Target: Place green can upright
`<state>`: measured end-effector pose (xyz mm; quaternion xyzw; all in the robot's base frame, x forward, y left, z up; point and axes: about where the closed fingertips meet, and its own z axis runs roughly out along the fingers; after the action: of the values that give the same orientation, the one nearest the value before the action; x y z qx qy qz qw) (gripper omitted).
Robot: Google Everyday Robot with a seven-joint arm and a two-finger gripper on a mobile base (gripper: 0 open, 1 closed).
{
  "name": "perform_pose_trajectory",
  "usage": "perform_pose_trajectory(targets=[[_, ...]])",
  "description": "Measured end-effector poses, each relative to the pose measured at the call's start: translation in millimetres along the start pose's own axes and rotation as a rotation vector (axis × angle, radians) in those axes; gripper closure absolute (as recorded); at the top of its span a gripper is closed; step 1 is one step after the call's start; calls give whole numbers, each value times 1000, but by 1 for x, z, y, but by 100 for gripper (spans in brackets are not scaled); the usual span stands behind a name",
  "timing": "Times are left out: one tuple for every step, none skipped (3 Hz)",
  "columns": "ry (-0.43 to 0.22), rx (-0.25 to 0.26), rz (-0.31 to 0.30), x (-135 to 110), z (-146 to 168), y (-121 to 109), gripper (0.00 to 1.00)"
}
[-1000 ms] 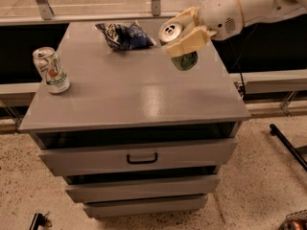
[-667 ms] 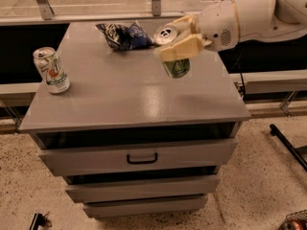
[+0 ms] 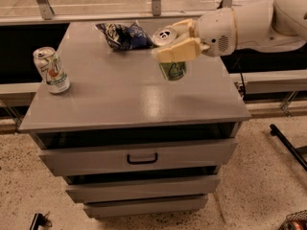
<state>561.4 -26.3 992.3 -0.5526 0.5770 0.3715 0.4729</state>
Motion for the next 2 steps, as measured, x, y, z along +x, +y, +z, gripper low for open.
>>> perform_pose_trajectory(targets=[[-116, 52, 59, 3, -5, 1, 100], [-171, 80, 98, 12, -13, 0, 100]])
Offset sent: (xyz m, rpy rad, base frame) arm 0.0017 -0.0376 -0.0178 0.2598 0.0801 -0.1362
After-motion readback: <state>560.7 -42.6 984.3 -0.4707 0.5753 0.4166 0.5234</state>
